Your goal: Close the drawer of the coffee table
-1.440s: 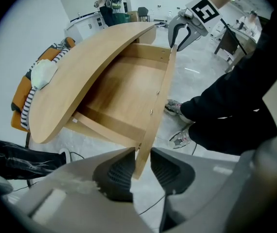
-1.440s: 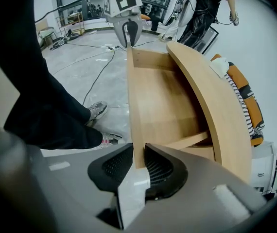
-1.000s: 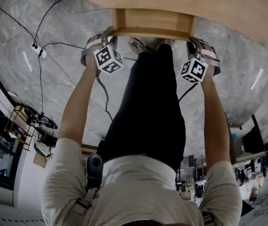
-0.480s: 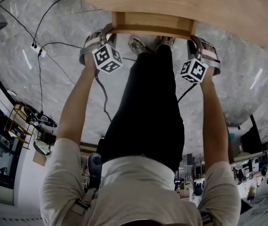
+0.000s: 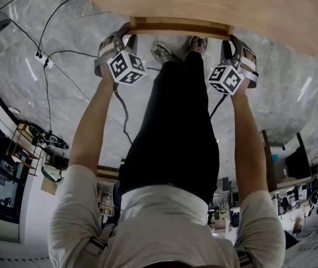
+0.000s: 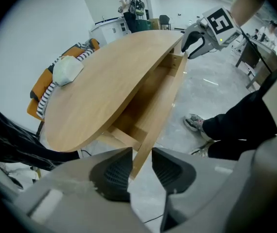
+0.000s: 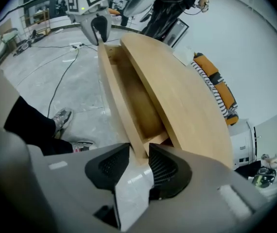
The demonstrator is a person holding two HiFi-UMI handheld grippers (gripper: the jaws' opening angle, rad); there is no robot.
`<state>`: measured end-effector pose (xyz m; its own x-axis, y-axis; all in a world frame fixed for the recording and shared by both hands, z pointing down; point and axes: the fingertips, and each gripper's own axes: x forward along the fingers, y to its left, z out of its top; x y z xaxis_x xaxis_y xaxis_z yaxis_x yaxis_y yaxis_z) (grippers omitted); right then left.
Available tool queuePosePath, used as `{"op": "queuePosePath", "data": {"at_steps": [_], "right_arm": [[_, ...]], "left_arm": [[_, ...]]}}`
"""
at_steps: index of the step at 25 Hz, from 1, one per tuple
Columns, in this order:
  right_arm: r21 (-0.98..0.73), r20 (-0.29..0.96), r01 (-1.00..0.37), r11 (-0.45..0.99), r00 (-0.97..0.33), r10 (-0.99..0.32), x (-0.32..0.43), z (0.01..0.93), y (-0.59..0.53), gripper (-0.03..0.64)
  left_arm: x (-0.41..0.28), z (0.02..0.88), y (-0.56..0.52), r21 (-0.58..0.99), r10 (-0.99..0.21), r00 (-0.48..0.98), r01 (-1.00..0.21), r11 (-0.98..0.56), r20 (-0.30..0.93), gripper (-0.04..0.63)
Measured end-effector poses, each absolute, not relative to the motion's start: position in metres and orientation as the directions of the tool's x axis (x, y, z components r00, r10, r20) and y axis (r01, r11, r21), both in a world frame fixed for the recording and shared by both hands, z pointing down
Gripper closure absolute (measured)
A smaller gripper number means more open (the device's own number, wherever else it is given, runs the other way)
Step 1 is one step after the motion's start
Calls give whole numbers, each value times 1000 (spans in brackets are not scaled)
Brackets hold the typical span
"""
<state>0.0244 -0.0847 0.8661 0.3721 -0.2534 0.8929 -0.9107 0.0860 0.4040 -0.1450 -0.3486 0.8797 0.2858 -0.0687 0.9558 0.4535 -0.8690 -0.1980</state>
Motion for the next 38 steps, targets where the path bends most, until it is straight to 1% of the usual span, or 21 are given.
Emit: {"op": "queuePosePath", "data": {"at_steps": [5,9,13,19,24,26,29,32,34,36,38], "right_arm": [[405,891,-913,37,386,-239,26,866,-86,479],[396,897,-915,76,368,-246,27,864,-84,486],[407,892,-907,110,369,-262,25,866,-92,496],[417,883,-907,54,390,-261,32,863,-99,490],[416,875,-909,-27,409,-259,35,864,-98,472],[415,869,-906,-85,422,-260,38,864,-98,458],[400,855,-889,-223,450,-257,49,861,-95,401],[370,852,-867,-333,460,-250,58,861,-96,405],[290,856,-833,-472,446,-261,61,865,-96,407],[141,857,-748,-648,420,-298,61,870,-93,433],[48,851,-683,-729,411,-329,60,873,-91,445]], "left_arm": [[-145,879,-349,-208,-76,299,438,-874,951,454],[-143,877,-349,-200,-70,300,428,-881,951,449],[-137,879,-362,-217,-91,305,410,-886,948,443],[-131,877,-369,-207,-77,310,413,-887,948,443],[-130,878,-370,-217,-104,318,343,-914,942,436],[-130,879,-372,-217,-119,313,299,-929,942,428],[-127,878,-374,-214,-132,320,237,-948,938,415],[-122,877,-378,-206,-135,332,189,-960,934,405],[-119,878,-381,-195,-136,334,152,-969,933,397],[-117,878,-383,-183,-134,328,122,-976,935,390],[-115,879,-384,-174,-130,323,112,-978,938,387]]}}
